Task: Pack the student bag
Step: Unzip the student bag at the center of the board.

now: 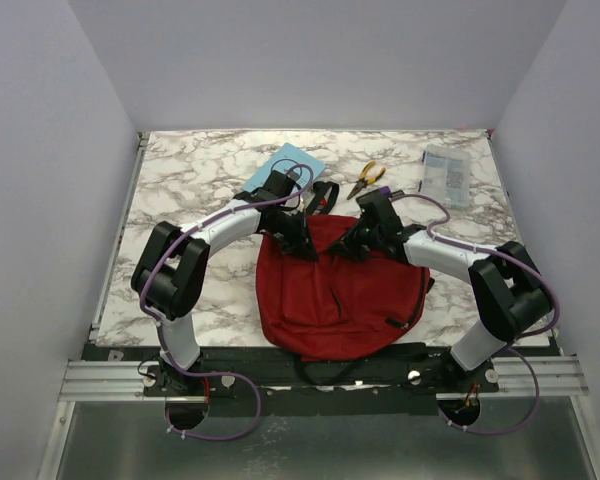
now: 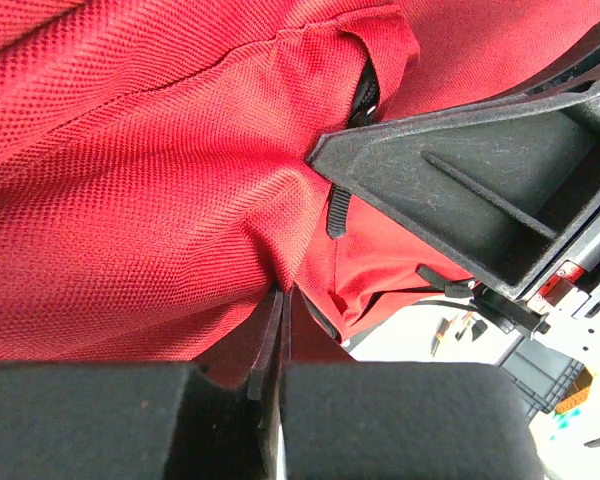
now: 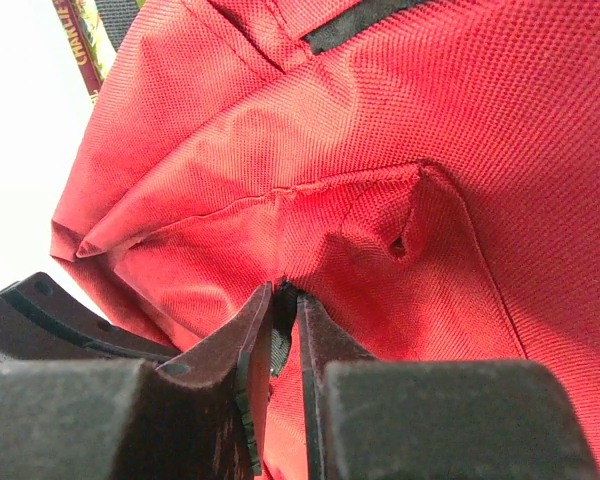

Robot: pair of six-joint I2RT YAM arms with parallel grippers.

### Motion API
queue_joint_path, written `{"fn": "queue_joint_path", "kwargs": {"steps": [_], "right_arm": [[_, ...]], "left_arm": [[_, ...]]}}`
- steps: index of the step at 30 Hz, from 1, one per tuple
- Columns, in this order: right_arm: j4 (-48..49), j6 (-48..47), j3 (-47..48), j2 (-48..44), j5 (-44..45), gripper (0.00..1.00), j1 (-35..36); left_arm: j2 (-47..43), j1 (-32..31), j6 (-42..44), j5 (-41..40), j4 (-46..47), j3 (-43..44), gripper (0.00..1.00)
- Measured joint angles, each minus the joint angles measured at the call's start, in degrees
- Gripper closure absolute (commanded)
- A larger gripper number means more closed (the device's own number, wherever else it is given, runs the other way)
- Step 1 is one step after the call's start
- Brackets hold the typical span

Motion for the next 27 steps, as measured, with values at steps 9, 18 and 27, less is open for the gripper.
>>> {"fn": "queue_joint_path", "kwargs": {"steps": [9,18,27], "right_arm": [[5.27,-1.36,-2.54,-0.98,-2.54,0.75,-0.7],[8.55,-1.14,-3.8,-1.38,-5.4,0.88,-1.99],[10.95,-2.84,-7.19,-3.78,-9.64,0.99,-3.63]], "left_arm": [[-0.02,0.04,0.0,0.0,0.0,0.0,1.0],[0.0,0.04,0.0,0.0,0.02,0.0,1.0],[0.0,0.37,-0.22,0.0,-0.04,0.0,1.0]]}}
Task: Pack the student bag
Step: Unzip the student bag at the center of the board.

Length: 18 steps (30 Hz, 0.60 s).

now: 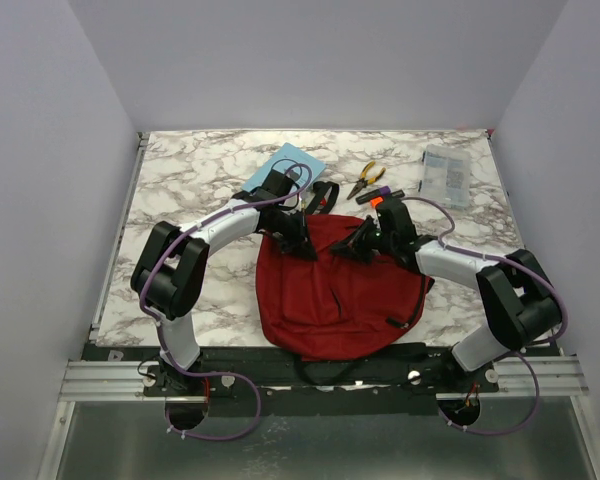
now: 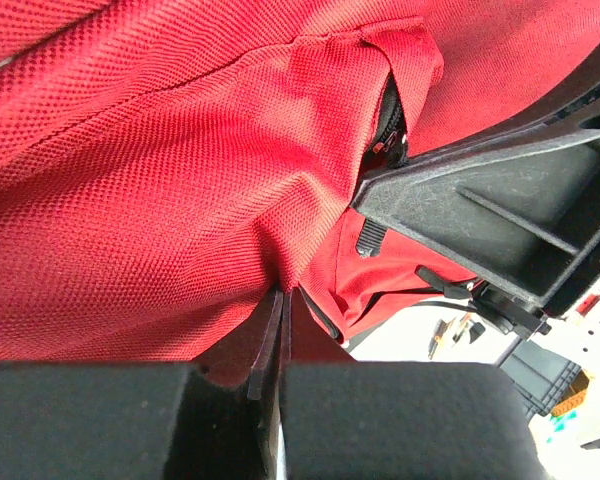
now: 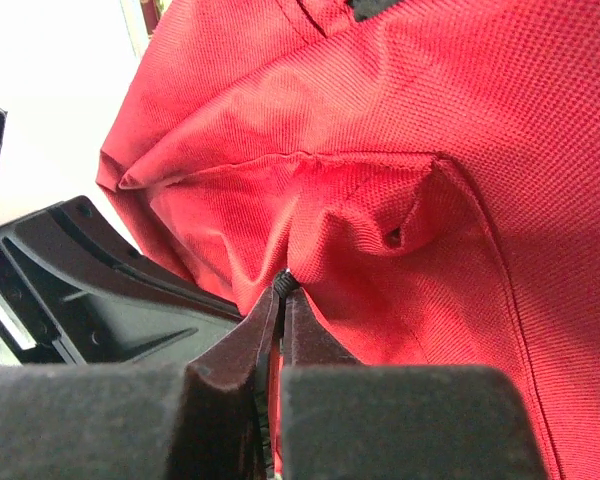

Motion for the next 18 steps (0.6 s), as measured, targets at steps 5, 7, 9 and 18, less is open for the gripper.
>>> {"fn": "queue_joint_path", "kwargs": {"steps": [5,7,9,18], "right_arm": [[2.67,-1.22,-2.51,0.2,-4.24,0.99,-0.96],[3.23,-2.36,-2.32,0.94,-6.25,0.99,-1.07],[3.3,-3.87,-1.99,1.99,-8.02,0.99,-1.07],[-4.24,-18.56,1.68,3.41,-13.86,0.99,-1.07]], "left_arm": [[0.0,0.2,-0.22,0.0,0.0,-0.02,1.0],[0.0,0.26,-0.22,0.0,-0.04,-0.02,1.0],[0.0,0.33,-0.22,0.0,-0.04,-0.02,1.0],[-0.11,0.46,-1.14,0.0,1.44,-1.86,1.0]]}}
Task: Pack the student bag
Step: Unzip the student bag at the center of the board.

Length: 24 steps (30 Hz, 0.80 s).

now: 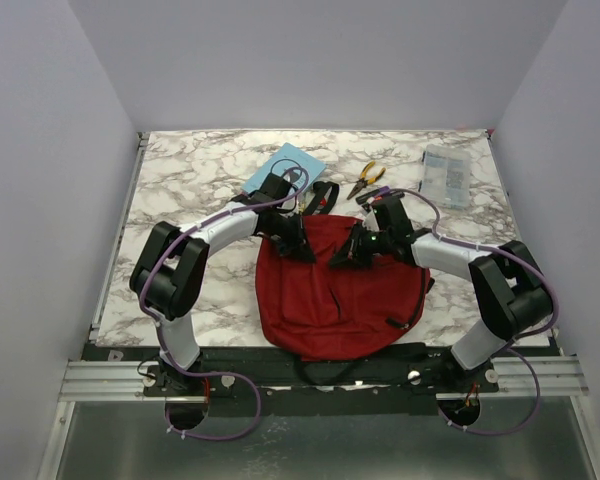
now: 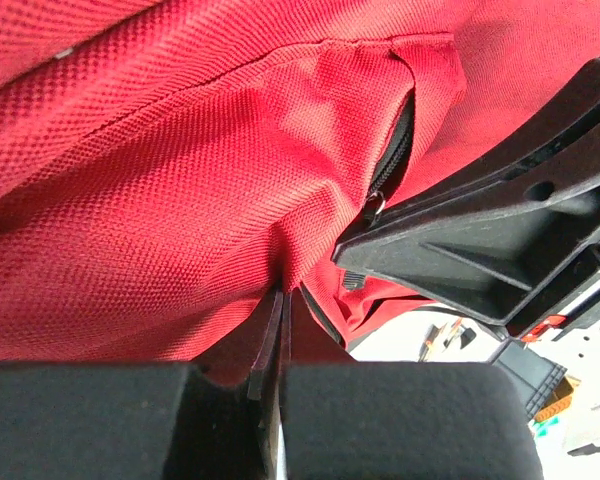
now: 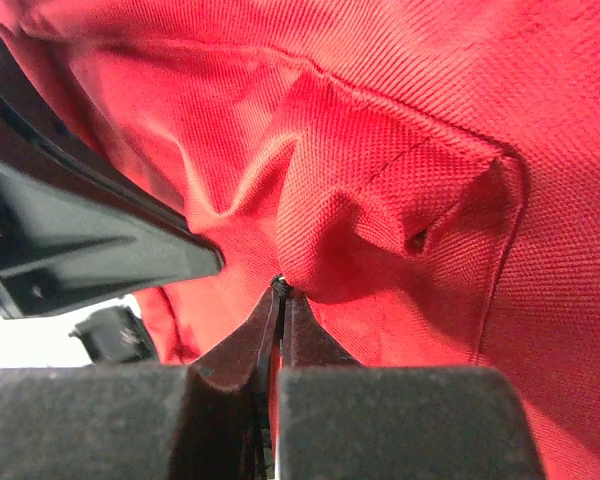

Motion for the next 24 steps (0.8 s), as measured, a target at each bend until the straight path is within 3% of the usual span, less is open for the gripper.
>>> {"fn": "queue_joint_path", "kwargs": {"steps": [8,18,21,24], "right_arm": [[-9.53,-13.62,0.52,0.72,-2.4,1.0,1.25],[-6.32,-14.47,-2.16,-1.01,-3.08,0.99,1.42],[-6.34,-14.45,-2.08,-1.55,-2.6,0.99,1.44],[-6.36,-14.38,-1.9,-1.55,-2.47,0.99,1.49]], "left_arm": [[-1.55,0.09,-1.18,0.02,2.01,-2.58,1.0],[-3.98,-0.11,-2.34,0.02,4.74,-5.42,0.98],[-4.33,-0.13,-2.29,-0.04,5.44,-5.73,0.62],[-7.19,-0.11,-1.66,-1.57,5.88,-6.75,0.39]]}}
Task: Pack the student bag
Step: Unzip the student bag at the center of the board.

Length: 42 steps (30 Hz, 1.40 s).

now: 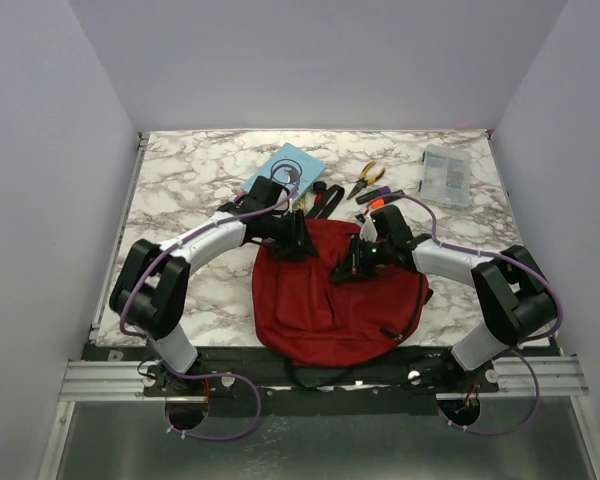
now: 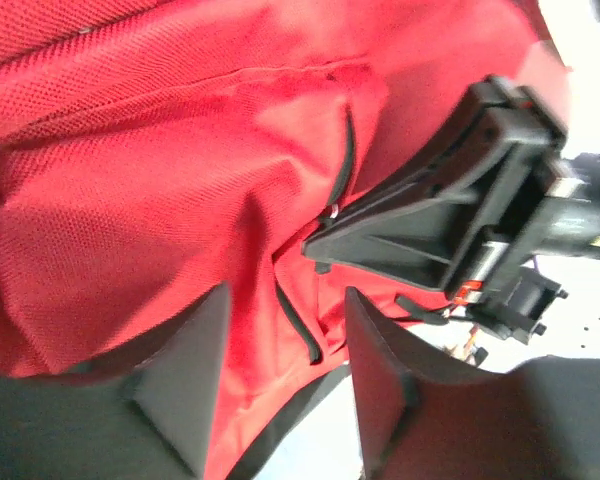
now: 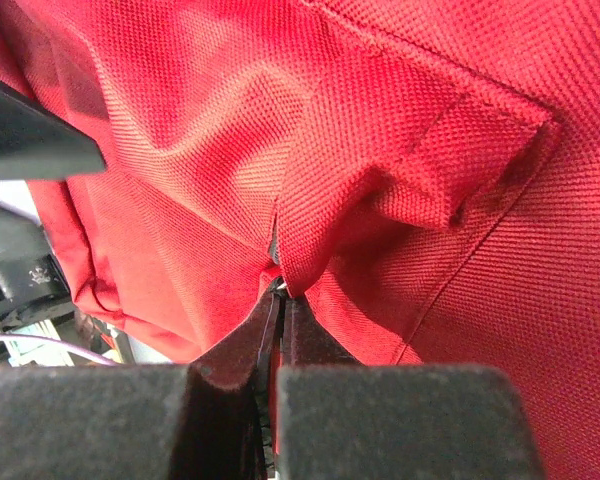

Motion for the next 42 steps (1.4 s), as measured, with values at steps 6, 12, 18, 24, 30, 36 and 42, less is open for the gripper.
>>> {"fn": "queue_joint_path", "kwargs": {"steps": [6,12,18,24,30,36,42], "right_arm": [[-0.02,-0.02,0.74,-0.04,0.0,0.99,0.13],[-0.07,-0.02,0.9,-0.57,0.0,0.99,0.15],[0.33,0.02,0.87,-0.87,-0.02,1.0,0.15],[0.96,0.02,0.79,-1.14,-0.04,0.99,0.15],[1.07,-0.04,0.79,-1.18,-0.02,0.99,0.15],[0.44,-0.31,0.94,-1.4,0.0,0.99,0.24],[-1.09,-1.09,2.99,-1.46,1.7,0.99,2.75]], "left_arm": [[-8.66,-1.66,2.08,-6.4,-0.33,0.66,0.2],[-2.91,-7.28,3.3,-13.46,-4.92,9.11,0.23],[3.85,-9.79,3.82,-21.27,-10.93,14.29,0.34],[6.71,-9.7,4.57,-23.8,-13.75,17.16,0.45],[8.87,-10.16,5.25,-23.45,-14.16,18.43,0.64],[10.97,-10.16,6.75,-22.38,-14.71,19.23,1.0],[11.06,-9.25,6.54,-21.79,-14.49,19.17,1.0]]}}
